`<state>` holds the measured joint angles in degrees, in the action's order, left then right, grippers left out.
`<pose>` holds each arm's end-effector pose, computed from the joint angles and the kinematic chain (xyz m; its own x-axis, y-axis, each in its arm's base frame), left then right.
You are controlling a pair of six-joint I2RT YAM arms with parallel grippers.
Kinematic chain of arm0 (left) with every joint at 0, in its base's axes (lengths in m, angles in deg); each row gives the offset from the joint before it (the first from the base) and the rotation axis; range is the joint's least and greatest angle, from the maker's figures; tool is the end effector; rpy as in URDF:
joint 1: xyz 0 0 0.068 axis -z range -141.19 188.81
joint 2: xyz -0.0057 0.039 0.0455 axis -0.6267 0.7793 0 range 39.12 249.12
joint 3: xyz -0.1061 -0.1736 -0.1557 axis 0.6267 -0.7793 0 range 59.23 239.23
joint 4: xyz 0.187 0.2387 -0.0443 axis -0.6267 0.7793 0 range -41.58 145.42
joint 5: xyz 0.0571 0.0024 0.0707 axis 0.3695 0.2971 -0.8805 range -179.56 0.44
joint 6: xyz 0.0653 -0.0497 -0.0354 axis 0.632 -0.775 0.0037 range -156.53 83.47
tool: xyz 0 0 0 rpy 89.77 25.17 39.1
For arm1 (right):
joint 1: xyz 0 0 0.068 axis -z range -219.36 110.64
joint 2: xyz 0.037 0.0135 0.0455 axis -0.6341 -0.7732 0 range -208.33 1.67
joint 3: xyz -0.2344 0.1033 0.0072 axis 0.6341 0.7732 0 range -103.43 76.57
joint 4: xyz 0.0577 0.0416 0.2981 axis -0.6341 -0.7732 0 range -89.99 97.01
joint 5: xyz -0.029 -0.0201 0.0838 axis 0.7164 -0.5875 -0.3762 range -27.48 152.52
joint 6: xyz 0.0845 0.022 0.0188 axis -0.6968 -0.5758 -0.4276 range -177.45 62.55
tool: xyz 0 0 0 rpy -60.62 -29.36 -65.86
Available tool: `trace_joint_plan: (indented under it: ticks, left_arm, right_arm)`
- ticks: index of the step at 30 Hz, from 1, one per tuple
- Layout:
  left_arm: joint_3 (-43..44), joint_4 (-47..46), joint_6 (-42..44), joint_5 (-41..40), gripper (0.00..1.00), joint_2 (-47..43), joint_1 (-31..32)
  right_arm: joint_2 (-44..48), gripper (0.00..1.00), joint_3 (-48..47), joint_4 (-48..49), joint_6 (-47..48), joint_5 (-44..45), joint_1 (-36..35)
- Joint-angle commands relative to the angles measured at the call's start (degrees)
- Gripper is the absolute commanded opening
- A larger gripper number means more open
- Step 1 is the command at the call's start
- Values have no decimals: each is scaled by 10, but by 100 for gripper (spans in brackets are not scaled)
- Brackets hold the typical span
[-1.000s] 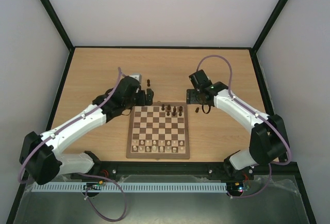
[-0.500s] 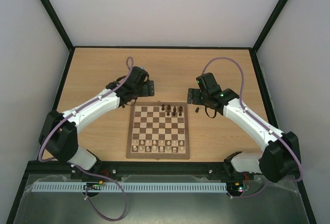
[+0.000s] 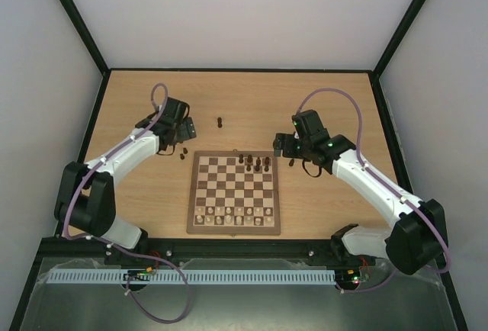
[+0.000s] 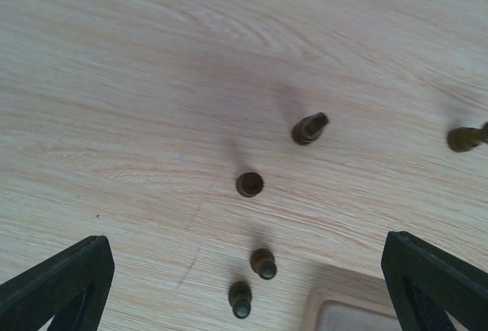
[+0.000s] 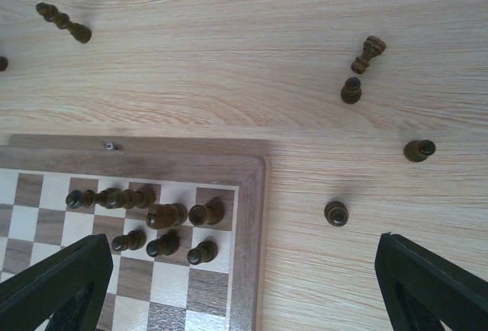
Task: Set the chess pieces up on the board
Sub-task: Pick up the chess piece at the center of the board.
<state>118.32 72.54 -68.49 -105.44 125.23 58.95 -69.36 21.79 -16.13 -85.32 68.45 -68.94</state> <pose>0.3695 -0.1122 0.1628 -0.7103 -0.2818 -0.6450 -0.2428 0.9582 -0.1513 0.3135 0.1685 0.2255 -0.6848 0.1461 -0.7139 -0.1146 0.9459 0.3035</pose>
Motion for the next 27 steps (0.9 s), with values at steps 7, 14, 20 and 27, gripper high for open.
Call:
trace_joint_plan:
  ticks: [7, 14, 20, 27]
  left_arm:
    - [-53, -22, -22, 15, 89, 9, -10]
    - [-100, -47, -29, 37, 76, 12, -4]
    - [-126, -54, -38, 40, 70, -8, 4]
    - [-134, -72, -37, 44, 52, 10, 7]
  right_arm:
    - [13, 95, 14, 13, 10, -49, 3]
    - [11, 94, 14, 17, 12, -58, 3]
    - [6, 93, 15, 20, 12, -62, 3]
    - [3, 93, 14, 21, 13, -66, 3]
